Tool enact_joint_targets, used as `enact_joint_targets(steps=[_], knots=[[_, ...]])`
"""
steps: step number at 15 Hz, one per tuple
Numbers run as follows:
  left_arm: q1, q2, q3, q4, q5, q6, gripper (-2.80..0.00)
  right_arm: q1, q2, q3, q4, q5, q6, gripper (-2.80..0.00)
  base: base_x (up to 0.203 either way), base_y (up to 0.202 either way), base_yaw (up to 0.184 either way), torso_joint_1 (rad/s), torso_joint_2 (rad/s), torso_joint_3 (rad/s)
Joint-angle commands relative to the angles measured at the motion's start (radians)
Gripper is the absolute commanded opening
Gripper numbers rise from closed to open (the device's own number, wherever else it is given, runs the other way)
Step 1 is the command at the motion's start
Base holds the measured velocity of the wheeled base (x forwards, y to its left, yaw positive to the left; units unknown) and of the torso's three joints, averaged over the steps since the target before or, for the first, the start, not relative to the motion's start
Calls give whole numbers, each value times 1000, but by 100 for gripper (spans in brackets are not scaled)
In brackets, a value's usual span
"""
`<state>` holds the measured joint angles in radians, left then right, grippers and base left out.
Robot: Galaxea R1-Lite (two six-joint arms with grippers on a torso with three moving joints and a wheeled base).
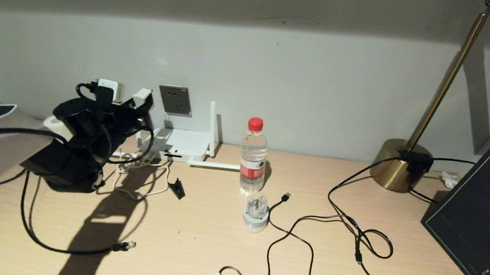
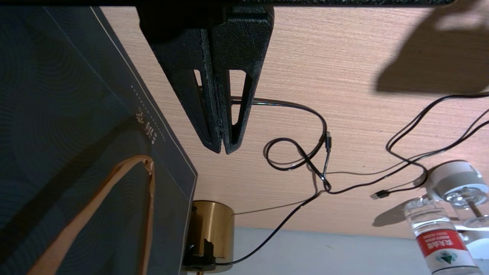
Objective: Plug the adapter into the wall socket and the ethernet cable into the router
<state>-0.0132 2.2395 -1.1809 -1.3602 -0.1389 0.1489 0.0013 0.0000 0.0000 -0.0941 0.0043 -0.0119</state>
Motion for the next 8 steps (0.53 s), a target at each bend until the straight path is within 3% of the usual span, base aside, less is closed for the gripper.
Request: enact_joint_targets(steps=[1, 8], knots=[[-19, 47, -7, -21, -1, -3, -280, 0, 2, 35, -1, 0, 0, -280, 0, 0, 0, 0, 0, 0], [-73, 106, -21, -32, 11, -44, -280, 0, 2, 35, -1, 0, 0, -280, 0, 0, 0, 0, 0, 0]])
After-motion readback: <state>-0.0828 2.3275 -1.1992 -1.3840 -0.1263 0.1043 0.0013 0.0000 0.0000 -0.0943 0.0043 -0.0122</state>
